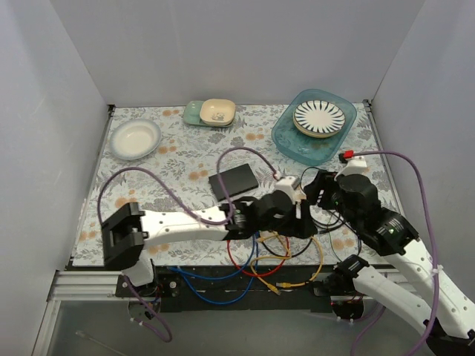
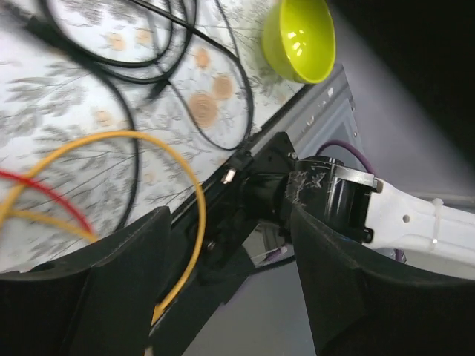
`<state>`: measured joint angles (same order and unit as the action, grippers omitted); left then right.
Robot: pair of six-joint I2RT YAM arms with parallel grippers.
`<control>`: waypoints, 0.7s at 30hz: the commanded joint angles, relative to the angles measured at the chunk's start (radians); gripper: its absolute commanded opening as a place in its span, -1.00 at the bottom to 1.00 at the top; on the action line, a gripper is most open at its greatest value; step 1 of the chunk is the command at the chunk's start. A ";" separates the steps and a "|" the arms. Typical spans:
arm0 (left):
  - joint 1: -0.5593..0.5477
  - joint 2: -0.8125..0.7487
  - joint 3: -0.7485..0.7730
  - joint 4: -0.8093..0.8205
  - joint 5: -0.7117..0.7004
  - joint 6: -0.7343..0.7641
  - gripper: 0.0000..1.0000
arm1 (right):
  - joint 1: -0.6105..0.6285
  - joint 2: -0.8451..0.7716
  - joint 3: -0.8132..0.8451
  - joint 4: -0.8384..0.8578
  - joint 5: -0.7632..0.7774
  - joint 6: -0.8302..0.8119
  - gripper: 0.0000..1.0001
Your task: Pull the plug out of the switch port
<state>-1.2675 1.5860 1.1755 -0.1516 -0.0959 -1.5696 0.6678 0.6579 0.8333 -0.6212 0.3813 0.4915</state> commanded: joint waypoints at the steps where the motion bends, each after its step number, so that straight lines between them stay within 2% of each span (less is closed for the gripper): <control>1: -0.073 0.198 0.081 0.056 -0.019 0.016 0.29 | -0.002 -0.026 0.124 -0.096 0.059 0.047 0.40; 4: -0.079 0.308 0.078 0.116 0.004 -0.039 0.27 | -0.004 -0.058 0.154 -0.144 0.068 0.059 0.40; 7: -0.078 0.339 0.058 0.130 -0.040 -0.099 0.25 | -0.004 -0.092 0.155 -0.161 0.024 0.030 0.38; 9: -0.079 0.274 0.012 0.145 -0.088 -0.154 0.25 | -0.004 -0.096 0.152 -0.190 -0.028 0.003 0.37; 10: -0.079 0.237 -0.043 0.147 -0.160 -0.176 0.25 | -0.002 -0.093 0.145 -0.199 -0.060 -0.016 0.37; 12: -0.081 0.162 -0.105 0.130 -0.229 -0.228 0.25 | -0.002 -0.096 0.104 -0.204 -0.157 -0.033 0.36; 13: -0.079 0.070 -0.126 0.107 -0.266 -0.275 0.25 | -0.002 -0.096 0.090 -0.198 -0.241 -0.048 0.35; 15: -0.081 -0.031 -0.183 -0.050 -0.391 -0.377 0.26 | -0.004 -0.090 0.023 -0.149 -0.336 -0.060 0.33; 16: -0.084 -0.129 -0.207 -0.112 -0.431 -0.506 0.26 | -0.002 -0.084 0.001 -0.140 -0.411 -0.059 0.30; 17: -0.086 -0.188 -0.249 -0.249 -0.505 -0.579 0.27 | -0.001 -0.072 -0.016 -0.126 -0.441 -0.050 0.28; 19: -0.086 -0.347 -0.296 -0.357 -0.551 -0.738 0.27 | 0.000 -0.069 -0.071 -0.052 -0.513 -0.039 0.26; 21: -0.087 -0.437 -0.341 -0.477 -0.599 -0.793 0.27 | 0.000 -0.063 -0.108 0.022 -0.550 -0.027 0.23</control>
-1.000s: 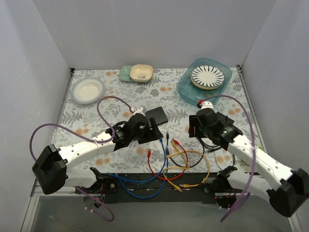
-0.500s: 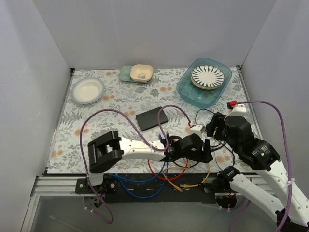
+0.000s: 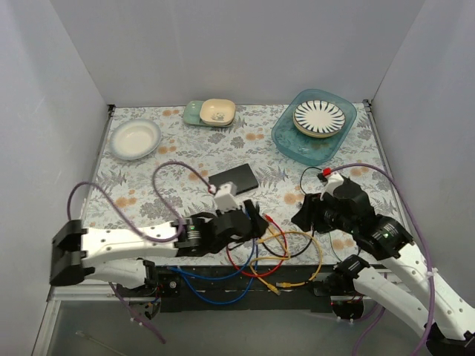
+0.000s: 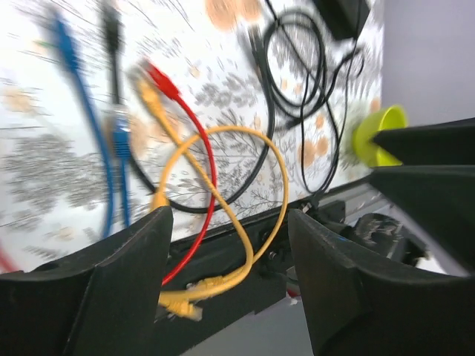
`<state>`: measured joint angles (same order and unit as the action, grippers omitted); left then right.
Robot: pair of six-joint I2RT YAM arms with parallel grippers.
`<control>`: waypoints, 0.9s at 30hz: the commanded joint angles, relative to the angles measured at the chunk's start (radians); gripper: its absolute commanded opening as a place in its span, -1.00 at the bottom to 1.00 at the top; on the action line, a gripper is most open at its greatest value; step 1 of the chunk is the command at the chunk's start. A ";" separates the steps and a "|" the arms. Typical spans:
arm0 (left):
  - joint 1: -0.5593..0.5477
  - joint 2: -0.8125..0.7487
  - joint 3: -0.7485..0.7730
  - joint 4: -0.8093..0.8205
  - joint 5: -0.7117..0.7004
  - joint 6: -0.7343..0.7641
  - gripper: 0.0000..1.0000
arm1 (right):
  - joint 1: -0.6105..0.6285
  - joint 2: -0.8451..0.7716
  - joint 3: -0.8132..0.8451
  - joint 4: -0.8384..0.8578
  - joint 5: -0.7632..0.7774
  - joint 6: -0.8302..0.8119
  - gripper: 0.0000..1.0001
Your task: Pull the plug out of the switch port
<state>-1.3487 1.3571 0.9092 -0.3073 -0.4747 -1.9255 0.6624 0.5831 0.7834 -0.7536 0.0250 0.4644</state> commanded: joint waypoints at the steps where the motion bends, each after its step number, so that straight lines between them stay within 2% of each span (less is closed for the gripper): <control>1: -0.006 -0.254 -0.081 -0.346 -0.235 -0.450 0.27 | 0.006 0.017 -0.067 0.180 -0.232 0.005 0.22; 3: -0.006 -0.363 -0.076 -0.417 -0.286 -0.481 0.27 | 0.006 0.067 -0.084 0.227 -0.287 0.005 0.13; 6: -0.006 -0.432 -0.032 -0.539 -0.337 -0.535 0.26 | 0.046 0.170 -0.095 0.318 -0.365 0.025 0.03; 9: -0.006 -0.431 0.003 -0.653 -0.357 -0.553 0.27 | 0.227 0.311 -0.032 0.399 -0.309 0.025 0.03; 10: -0.007 -0.425 0.017 -0.682 -0.354 -0.563 0.26 | 0.340 0.364 0.003 0.393 -0.254 0.011 0.04; 11: -0.007 -0.421 0.025 -0.743 -0.355 -0.578 0.26 | 0.389 0.479 0.080 0.372 -0.231 0.005 0.07; 13: -0.007 -0.415 0.046 -0.817 -0.358 -0.668 0.28 | 0.480 0.579 0.134 0.355 -0.189 0.000 0.10; 14: -0.007 -0.417 0.054 -0.896 -0.361 -0.713 0.29 | 0.497 0.654 0.155 0.373 -0.191 0.006 0.11; 18: -0.007 -0.492 0.079 -1.039 -0.380 -0.865 0.38 | 0.543 0.797 0.157 0.445 -0.211 0.017 0.12; 23: -0.006 -0.663 0.050 -1.032 -0.390 -0.820 0.32 | 0.571 0.984 0.151 0.523 -0.224 0.064 0.11; 27: -0.006 -0.687 0.053 -1.073 -0.343 -0.791 0.26 | 0.565 1.070 0.125 0.623 -0.220 0.141 0.10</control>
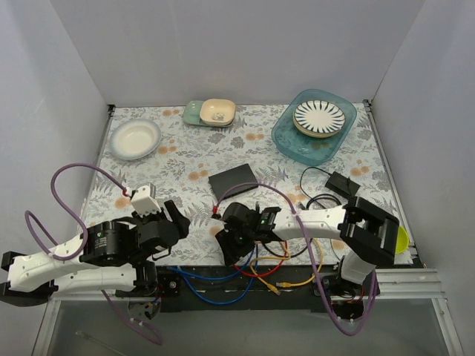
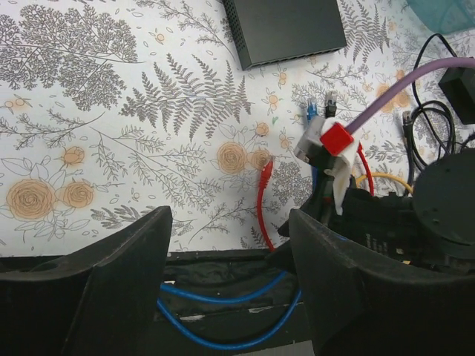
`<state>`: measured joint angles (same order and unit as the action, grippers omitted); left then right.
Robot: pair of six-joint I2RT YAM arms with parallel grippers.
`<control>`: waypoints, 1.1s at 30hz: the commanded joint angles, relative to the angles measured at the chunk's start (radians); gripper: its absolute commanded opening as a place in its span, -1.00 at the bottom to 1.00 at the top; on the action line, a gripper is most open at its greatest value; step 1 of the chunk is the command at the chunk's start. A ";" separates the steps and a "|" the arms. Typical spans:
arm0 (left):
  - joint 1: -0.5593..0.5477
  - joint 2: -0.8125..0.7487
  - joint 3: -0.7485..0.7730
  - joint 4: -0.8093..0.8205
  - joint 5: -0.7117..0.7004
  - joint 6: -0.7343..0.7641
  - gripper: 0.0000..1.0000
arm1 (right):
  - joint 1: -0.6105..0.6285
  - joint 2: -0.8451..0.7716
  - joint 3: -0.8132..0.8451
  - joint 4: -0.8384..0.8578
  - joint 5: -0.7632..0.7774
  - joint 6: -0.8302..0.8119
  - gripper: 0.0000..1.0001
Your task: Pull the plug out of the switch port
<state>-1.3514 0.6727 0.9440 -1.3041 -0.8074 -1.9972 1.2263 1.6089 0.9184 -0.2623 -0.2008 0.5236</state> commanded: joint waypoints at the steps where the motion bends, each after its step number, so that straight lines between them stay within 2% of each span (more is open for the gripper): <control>1: -0.003 -0.002 0.021 -0.077 0.000 -0.704 0.26 | -0.014 0.069 -0.027 0.184 -0.014 0.099 0.09; 3: -0.003 -0.010 0.027 -0.077 0.014 -0.671 0.26 | -0.025 0.097 -0.023 0.209 -0.022 0.130 0.08; 7: -0.005 -0.044 0.032 -0.064 0.022 -0.614 0.26 | -0.034 0.196 0.057 0.047 0.087 0.141 -0.05; 9: -0.003 -0.061 0.038 -0.064 0.019 -0.576 0.26 | -0.048 0.207 0.054 -0.017 0.132 0.162 -0.22; 13: -0.003 -0.087 0.038 -0.073 0.011 -0.546 0.27 | -0.117 0.192 -0.006 -0.187 0.293 0.239 -0.75; 16: -0.005 -0.108 0.029 -0.049 0.013 -0.516 0.28 | -0.194 0.169 -0.076 -0.287 0.349 0.263 -0.97; 22: -0.005 -0.116 0.038 -0.040 -0.013 -0.486 0.29 | -0.395 0.014 -0.196 -0.316 0.342 0.279 -0.97; 26: -0.005 -0.114 0.035 -0.015 -0.015 -0.451 0.31 | -0.545 -0.052 -0.174 -0.368 0.386 0.225 -0.97; 30: -0.005 -0.111 0.033 0.003 -0.015 -0.417 0.33 | -0.762 -0.087 -0.159 -0.400 0.425 0.149 -0.97; 33: -0.005 -0.107 0.033 0.011 -0.015 -0.404 0.33 | -0.839 -0.101 -0.081 -0.449 0.466 0.121 -0.97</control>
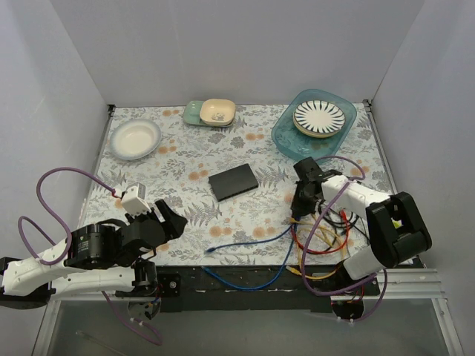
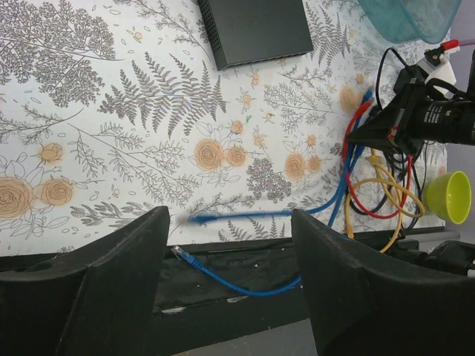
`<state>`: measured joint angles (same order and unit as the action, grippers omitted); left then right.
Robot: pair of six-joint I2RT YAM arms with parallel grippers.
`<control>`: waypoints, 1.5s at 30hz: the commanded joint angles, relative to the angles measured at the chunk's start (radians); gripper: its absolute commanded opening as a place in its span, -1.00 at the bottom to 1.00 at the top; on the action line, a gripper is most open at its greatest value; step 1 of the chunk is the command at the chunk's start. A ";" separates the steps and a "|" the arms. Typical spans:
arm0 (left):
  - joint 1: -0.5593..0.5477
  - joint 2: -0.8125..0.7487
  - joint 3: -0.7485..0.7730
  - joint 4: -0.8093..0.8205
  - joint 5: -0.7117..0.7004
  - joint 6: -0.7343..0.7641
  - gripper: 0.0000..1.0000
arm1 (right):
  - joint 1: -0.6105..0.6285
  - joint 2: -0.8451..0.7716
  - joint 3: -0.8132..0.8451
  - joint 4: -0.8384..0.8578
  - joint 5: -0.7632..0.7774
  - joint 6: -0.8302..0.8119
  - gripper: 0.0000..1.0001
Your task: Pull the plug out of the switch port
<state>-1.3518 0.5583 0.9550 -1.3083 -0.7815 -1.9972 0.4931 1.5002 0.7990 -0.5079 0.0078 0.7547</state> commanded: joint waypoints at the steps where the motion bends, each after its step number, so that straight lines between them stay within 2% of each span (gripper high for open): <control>1: -0.004 0.009 0.022 0.018 -0.039 -0.400 0.34 | -0.117 0.000 0.066 -0.225 0.299 -0.115 -0.97; 6: -0.003 0.015 0.031 0.017 -0.039 -0.391 0.34 | -0.140 -0.095 0.261 -0.276 0.315 -0.123 -0.97; 8: -0.004 0.015 0.031 0.020 -0.041 -0.380 0.34 | -0.098 -0.152 0.316 -0.230 0.279 -0.141 -0.79; 10: -0.004 0.015 0.030 0.029 -0.047 -0.376 0.34 | 0.030 -0.196 0.396 -0.155 0.265 -0.141 -0.45; 11: -0.003 0.017 0.025 0.037 -0.048 -0.365 0.34 | 0.076 -0.186 0.429 -0.147 0.258 -0.143 -0.39; 12: -0.004 0.018 0.024 0.046 -0.050 -0.353 0.34 | 0.169 -0.141 0.497 -0.139 0.218 -0.149 -0.38; 15: -0.004 0.037 0.022 0.076 -0.053 -0.322 0.34 | 0.347 0.005 0.560 -0.129 0.080 -0.187 -0.35; 18: -0.004 0.054 0.027 0.081 -0.047 -0.321 0.35 | 0.514 0.159 0.597 -0.138 0.087 -0.187 -0.39; 22: -0.003 0.048 0.014 0.090 -0.036 -0.330 0.35 | 0.582 0.264 0.551 -0.091 0.095 -0.096 -0.47; 25: -0.004 0.040 0.008 0.089 -0.025 -0.342 0.34 | 0.581 0.281 0.465 0.018 0.089 -0.069 -0.50; 29: -0.003 0.046 0.008 0.083 -0.012 -0.344 0.34 | 0.581 0.338 0.460 -0.043 0.133 -0.072 -0.56; 34: -0.004 0.054 0.008 0.070 0.004 -0.351 0.34 | 0.495 0.224 0.260 -0.072 0.237 0.046 -0.65; 37: -0.004 0.049 0.007 0.072 0.001 -0.354 0.33 | 0.372 0.105 0.102 -0.070 0.274 0.115 -0.69; 39: -0.004 0.048 0.005 0.070 -0.004 -0.351 0.33 | 0.236 0.018 0.019 -0.051 0.255 0.094 -0.71; 41: -0.004 0.051 0.004 0.070 0.001 -0.347 0.33 | 0.089 -0.030 0.006 -0.049 0.227 0.040 -0.71; 45: -0.004 0.054 -0.012 0.072 0.011 -0.348 0.34 | -0.077 -0.074 0.086 -0.119 0.219 -0.084 -0.70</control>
<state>-1.3518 0.6056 0.9573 -1.2266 -0.7631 -1.9972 0.5400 1.4681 0.8219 -0.5503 0.2062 0.7757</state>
